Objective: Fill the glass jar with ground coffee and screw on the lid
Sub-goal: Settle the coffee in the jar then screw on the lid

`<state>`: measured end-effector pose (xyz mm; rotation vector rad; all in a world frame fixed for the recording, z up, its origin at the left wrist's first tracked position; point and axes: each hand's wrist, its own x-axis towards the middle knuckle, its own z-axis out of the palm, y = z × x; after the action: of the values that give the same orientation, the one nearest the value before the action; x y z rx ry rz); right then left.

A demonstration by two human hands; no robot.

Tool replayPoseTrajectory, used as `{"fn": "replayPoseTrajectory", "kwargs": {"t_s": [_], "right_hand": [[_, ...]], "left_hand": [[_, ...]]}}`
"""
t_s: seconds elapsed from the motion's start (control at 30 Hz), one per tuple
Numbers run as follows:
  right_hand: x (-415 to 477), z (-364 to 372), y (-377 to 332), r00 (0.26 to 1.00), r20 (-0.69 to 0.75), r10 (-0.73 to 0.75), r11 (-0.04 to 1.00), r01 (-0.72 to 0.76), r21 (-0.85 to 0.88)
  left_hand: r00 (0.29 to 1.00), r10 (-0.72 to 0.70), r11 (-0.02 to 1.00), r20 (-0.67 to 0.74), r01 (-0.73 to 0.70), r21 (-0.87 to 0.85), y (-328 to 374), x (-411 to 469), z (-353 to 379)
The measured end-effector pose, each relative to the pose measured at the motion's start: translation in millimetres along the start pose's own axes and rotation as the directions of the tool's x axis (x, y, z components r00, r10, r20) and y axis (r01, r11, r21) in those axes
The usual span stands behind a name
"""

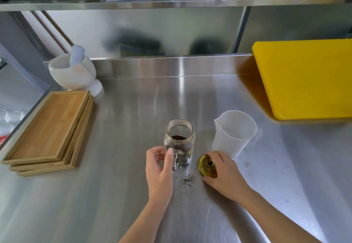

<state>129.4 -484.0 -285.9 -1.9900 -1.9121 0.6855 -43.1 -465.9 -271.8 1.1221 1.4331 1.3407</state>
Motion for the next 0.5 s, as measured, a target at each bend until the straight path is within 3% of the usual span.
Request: {"fn": "replayPoseTrajectory", "kwargs": {"t_s": [0.27, 0.5], "right_hand": [[-0.2, -20.3, -17.0, 0.997, -0.06, -0.041, 0.984, 0.051, 0.168], [1.9, -71.4, -51.1, 0.963, -0.203, -0.178, 0.943, 0.226, 0.246]], "left_hand": [[0.993, 0.011, 0.976, 0.121, -0.037, 0.215, -6.4, -6.2, -4.3], [0.988, 0.038, 0.953, 0.152, -0.081, 0.29, -9.4, -5.4, -5.9]]}}
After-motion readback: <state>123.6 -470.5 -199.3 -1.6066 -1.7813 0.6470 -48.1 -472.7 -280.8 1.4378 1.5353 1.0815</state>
